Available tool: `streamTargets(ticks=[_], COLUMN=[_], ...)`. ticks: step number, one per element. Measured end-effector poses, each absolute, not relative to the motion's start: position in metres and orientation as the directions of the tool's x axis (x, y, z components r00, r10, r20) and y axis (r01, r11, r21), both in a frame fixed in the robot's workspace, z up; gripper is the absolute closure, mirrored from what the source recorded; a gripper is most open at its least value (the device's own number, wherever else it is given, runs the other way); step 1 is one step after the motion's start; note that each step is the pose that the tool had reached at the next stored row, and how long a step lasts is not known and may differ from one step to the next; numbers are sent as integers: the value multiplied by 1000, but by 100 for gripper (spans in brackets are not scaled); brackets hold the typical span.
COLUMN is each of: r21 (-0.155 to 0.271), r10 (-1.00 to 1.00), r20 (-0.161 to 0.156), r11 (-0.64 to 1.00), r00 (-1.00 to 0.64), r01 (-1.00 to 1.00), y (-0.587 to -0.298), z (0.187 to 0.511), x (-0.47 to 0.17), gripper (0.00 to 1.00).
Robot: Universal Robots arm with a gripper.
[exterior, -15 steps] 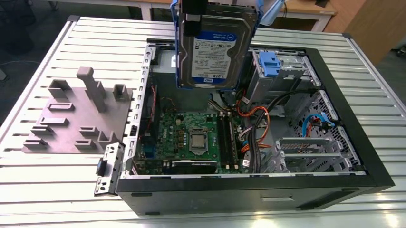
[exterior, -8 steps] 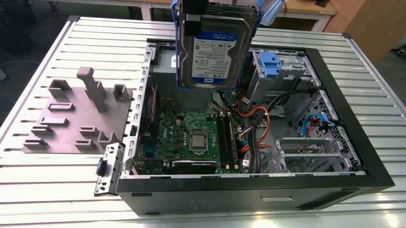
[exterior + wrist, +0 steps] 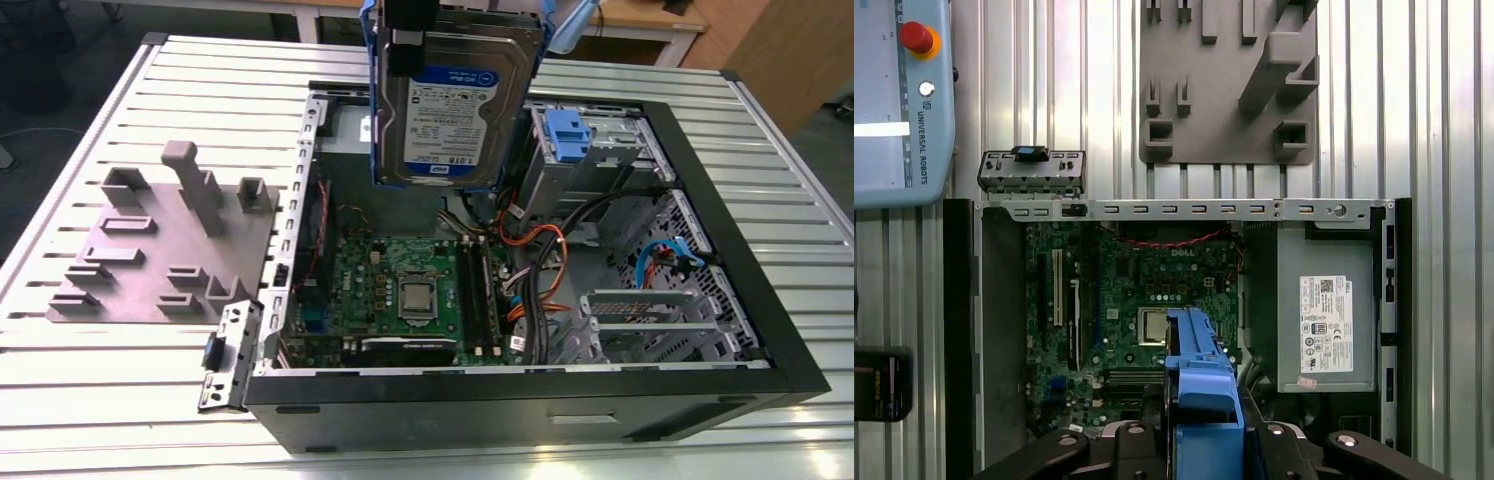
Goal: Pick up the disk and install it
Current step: 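Pick up the disk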
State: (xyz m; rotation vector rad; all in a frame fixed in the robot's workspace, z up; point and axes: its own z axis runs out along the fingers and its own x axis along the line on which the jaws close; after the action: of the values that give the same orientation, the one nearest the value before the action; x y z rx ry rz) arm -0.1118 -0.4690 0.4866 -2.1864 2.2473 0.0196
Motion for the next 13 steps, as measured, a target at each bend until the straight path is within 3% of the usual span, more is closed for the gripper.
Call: streamTargets(ticks=[13], r21=[5], r10=[-1000], r20=[-13], r11=[27], r00=[-28], r01=[-1000], y=[-473], z=[487], x=[-111], gripper=[64])
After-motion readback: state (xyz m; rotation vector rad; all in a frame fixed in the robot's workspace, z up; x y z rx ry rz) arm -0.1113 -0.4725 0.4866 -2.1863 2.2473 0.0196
